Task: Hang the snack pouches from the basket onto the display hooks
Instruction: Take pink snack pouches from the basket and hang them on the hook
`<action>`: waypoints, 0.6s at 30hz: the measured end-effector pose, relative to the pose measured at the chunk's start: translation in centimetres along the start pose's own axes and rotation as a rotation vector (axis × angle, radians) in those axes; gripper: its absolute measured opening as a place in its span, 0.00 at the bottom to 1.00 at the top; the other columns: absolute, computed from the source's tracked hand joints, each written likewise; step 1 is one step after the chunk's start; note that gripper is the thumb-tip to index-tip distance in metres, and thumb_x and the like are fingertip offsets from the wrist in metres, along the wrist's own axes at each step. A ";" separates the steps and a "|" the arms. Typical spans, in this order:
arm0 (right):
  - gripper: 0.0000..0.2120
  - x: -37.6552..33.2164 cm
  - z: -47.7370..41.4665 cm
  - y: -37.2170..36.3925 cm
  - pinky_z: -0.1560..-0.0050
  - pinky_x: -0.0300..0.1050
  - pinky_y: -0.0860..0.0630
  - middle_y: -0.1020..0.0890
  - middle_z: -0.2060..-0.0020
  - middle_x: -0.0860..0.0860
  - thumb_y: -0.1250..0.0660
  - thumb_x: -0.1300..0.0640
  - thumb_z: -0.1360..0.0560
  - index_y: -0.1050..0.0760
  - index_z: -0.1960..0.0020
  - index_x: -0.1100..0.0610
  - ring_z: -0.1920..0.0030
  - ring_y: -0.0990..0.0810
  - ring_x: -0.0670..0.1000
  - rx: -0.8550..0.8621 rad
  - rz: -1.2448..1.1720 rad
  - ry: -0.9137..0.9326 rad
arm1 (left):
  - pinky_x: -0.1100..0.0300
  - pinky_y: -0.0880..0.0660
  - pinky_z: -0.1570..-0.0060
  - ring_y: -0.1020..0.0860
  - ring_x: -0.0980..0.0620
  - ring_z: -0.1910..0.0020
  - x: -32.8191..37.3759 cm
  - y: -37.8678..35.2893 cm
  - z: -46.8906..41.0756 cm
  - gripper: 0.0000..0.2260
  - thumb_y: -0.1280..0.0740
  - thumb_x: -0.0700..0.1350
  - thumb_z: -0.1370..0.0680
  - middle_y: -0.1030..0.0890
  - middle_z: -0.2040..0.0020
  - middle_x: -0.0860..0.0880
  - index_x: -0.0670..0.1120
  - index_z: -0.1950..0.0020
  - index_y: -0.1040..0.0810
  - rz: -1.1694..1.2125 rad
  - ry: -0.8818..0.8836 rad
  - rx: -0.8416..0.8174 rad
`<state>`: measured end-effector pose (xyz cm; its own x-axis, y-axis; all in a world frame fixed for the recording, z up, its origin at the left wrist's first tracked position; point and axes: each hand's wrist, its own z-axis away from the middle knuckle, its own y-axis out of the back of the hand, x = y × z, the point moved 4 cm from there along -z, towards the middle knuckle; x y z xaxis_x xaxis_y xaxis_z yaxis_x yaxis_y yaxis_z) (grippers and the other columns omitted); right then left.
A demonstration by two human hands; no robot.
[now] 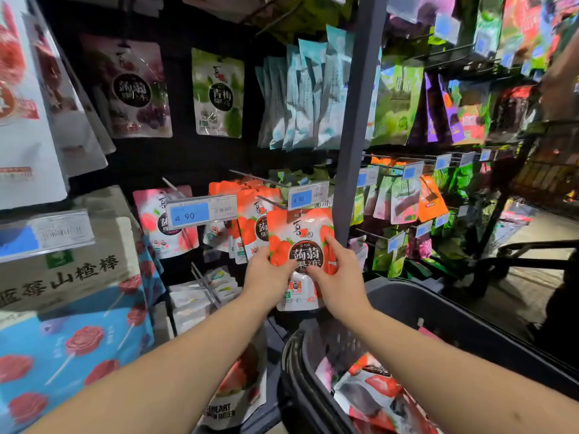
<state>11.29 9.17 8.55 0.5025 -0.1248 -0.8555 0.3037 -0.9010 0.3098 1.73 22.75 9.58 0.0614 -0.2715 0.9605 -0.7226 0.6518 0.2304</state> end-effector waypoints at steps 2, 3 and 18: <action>0.38 -0.2 -0.6 -0.1 0.39 0.42 0.24 0.27 0.43 0.47 0.25 0.57 0.25 0.37 0.22 0.39 0.42 0.21 0.47 0.006 0.016 -0.014 | 0.61 0.23 0.60 0.17 0.52 0.56 0.0 0.0 -0.7 0.09 0.27 0.43 0.24 0.15 0.54 0.51 0.48 0.44 0.20 0.012 0.011 0.020; 0.37 -0.3 -0.8 -0.3 0.41 0.38 0.26 0.28 0.43 0.48 0.25 0.57 0.25 0.37 0.21 0.40 0.42 0.22 0.47 0.004 0.027 -0.018 | 0.58 0.22 0.58 0.17 0.51 0.55 0.0 0.1 -1.0 0.09 0.27 0.44 0.23 0.15 0.54 0.51 0.48 0.45 0.21 0.011 0.003 0.026; 0.36 1.0 -1.9 -2.5 0.35 0.53 0.23 0.29 0.41 0.47 0.27 0.52 0.24 0.39 0.20 0.44 0.40 0.23 0.47 0.012 0.036 -0.063 | 0.57 0.25 0.65 0.20 0.52 0.63 -0.7 0.8 -2.1 0.04 0.28 0.46 0.23 0.18 0.60 0.52 0.50 0.51 0.23 -0.027 -0.131 0.063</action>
<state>12.59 12.05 7.70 0.4611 -0.1826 -0.8683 0.2764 -0.9003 0.3361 2.53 24.92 9.36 -0.0057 -0.3810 0.9246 -0.7640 0.5982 0.2418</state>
